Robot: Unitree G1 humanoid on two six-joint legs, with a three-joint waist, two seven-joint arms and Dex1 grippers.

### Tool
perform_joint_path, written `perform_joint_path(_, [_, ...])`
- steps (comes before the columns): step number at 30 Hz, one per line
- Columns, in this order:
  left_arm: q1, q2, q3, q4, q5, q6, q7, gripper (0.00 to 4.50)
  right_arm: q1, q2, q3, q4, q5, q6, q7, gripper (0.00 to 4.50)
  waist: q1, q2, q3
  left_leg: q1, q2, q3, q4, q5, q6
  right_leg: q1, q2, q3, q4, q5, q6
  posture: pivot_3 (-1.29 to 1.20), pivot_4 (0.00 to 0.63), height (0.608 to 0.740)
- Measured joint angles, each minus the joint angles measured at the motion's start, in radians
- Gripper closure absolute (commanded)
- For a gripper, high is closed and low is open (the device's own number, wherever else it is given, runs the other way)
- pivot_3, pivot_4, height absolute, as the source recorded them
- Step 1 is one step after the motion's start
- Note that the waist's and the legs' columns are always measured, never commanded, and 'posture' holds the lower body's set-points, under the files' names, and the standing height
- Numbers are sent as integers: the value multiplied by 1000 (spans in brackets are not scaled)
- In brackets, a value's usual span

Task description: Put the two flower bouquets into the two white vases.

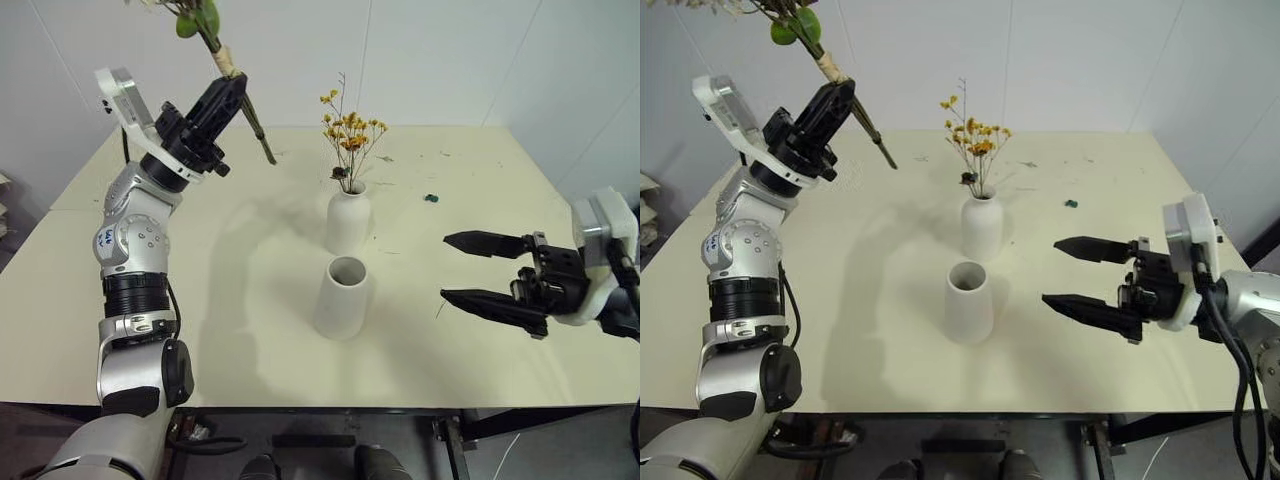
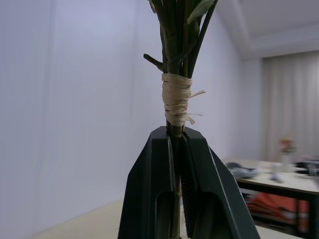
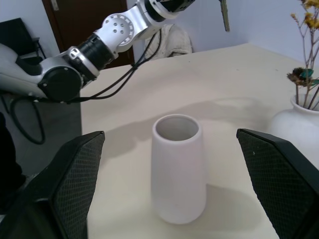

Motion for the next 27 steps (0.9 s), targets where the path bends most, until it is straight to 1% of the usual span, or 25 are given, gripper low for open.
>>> perform_joint_path(2, [8, -22, 0, -43, -54, 48, -22, 4487, 20, -1, -15, 1, -1, -30, 40, 0, 0, 0, 0, 2, 0, 0, 1, 0, 0, 4, 0, 0, -2, 1, 0, 0, 150, 740])
perform_joint_path(5, [39, -72, -13, -150, -182, 163, -61, 4487, 51, -1, -49, 11, -2, -70, 96, 0, -1, 0, 0, 4, 0, 0, 3, -1, 1, 8, 0, 0, -6, 2, 2, 0, 150, 740])
perform_joint_path(7, [65, -75, -35, -203, -235, 232, -87, 4487, 73, -7, -62, 18, -2, -83, 122, 0, -2, 0, 0, 5, 0, 0, 3, -1, 1, 9, 0, 0, -6, 2, 2, 0, 150, 740])
perform_joint_path(10, [87, -74, -48, -233, -273, 294, -110, 4487, 86, -12, -69, 37, -6, -85, 143, 0, -2, 0, 0, 6, 0, 0, 4, -1, 1, 9, 1, 1, -6, 2, 1, 0, 150, 740])
perform_joint_path(15, [121, -65, -106, -240, -270, 328, -185, 4487, 111, -15, -69, 39, -19, -89, 156, 0, -1, 0, 0, 8, 0, 1, 4, -1, 1, 12, 1, 1, -8, 0, -2, 0, 150, 740])
perform_joint_path(19, [133, -68, -148, -226, -211, 286, -235, 4487, 123, -15, -67, 39, -39, -100, 154, 0, 0, 0, 0, 8, 0, 1, 4, -1, 1, 12, 1, 2, -9, 0, -2, 0, 150, 740])
perform_joint_path(21, [133, -83, -167, -208, -187, 264, -244, 4487, 124, -15, -65, 38, -47, -105, 146, 0, 0, 0, 0, 8, 0, 1, 4, -1, 1, 12, 1, 2, -9, 0, -2, 0, 150, 740])
perform_joint_path(25, [132, -154, -198, -145, -145, 211, -256, 4487, 122, -15, -42, 36, -70, -119, 122, 0, 1, 0, 0, 6, 0, 1, 4, -1, 1, 12, 1, 2, -13, 0, -3, 0, 150, 740])
perform_joint_path(27, [131, -163, -212, -135, -131, 202, -260, 4487, 122, -15, -40, 35, -72, -123, 114, 0, -1, 0, 0, 5, 0, 2, 4, -1, 1, 12, 1, 2, -14, 1, -1, 0, 150, 740])
